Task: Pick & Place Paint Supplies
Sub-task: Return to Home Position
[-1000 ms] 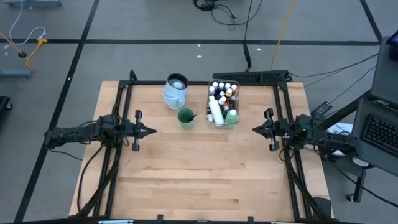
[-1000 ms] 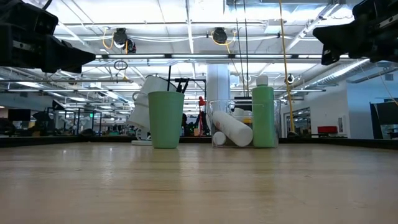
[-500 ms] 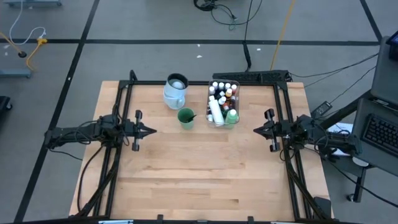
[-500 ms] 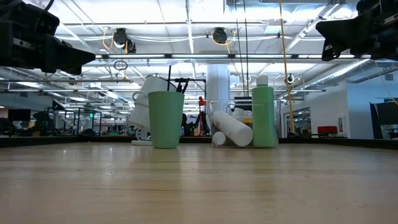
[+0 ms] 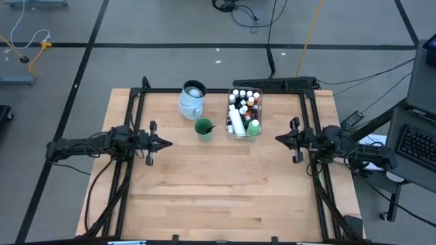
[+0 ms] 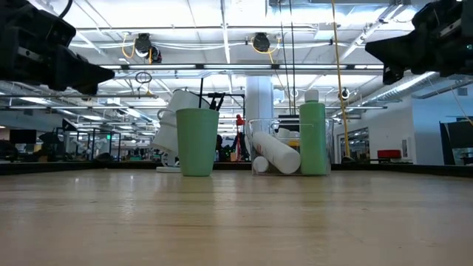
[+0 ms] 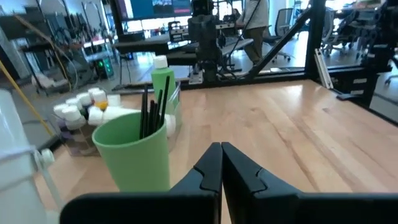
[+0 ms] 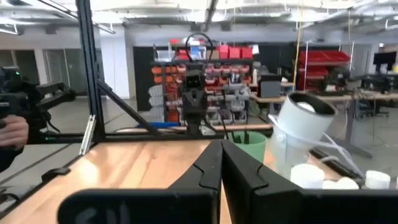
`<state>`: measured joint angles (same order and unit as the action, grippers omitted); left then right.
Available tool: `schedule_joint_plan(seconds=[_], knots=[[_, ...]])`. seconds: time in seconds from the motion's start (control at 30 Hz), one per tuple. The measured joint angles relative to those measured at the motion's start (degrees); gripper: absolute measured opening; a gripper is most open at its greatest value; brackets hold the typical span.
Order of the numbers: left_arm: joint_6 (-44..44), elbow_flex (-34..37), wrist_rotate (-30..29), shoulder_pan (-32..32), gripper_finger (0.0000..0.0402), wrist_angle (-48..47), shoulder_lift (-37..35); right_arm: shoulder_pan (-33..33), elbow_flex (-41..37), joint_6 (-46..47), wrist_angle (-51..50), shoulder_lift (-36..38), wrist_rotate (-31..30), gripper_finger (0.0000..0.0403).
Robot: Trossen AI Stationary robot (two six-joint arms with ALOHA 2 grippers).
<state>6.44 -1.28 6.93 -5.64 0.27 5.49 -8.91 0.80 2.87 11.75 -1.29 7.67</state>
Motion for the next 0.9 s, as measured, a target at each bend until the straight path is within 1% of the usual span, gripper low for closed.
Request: schedule_joint_plan(seconds=[0.27, 0.4, 0.5, 0.57, 0.8, 0.9], knots=[[-3.1, 0.0, -0.8, 0.0, 0.0005, -0.1, 2.8, 0.0, 0.0, 0.0, -1.8, 0.0, -0.4, 0.0000], [-3.1, 0.0, -2.7, 0.0, 0.0005, -0.4, 5.0, 0.0, 0.0, 0.9, -5.6, 0.0, -4.6, 0.0000], [-1.0, 0.0, -3.0, 0.0, 0.0005, -0.5, 6.2, 0.0, 0.0, 1.0, -7.4, 0.0, -6.4, 0.0000], [0.3, 0.0, -3.1, 0.0, 0.0005, -0.5, 6.6, 0.0, 0.0, 1.2, -6.7, 0.0, -6.4, 0.0000], [0.3, 0.0, -3.1, 0.0, 0.0005, -0.5, 7.2, 0.0, 0.0, 2.1, -6.0, 0.0, -6.6, 0.0000], [0.6, 0.0, -3.1, 0.0, 0.0005, -0.5, 7.2, 0.0, 0.0, 1.2, -6.0, 0.0, -9.1, 0.0000]])
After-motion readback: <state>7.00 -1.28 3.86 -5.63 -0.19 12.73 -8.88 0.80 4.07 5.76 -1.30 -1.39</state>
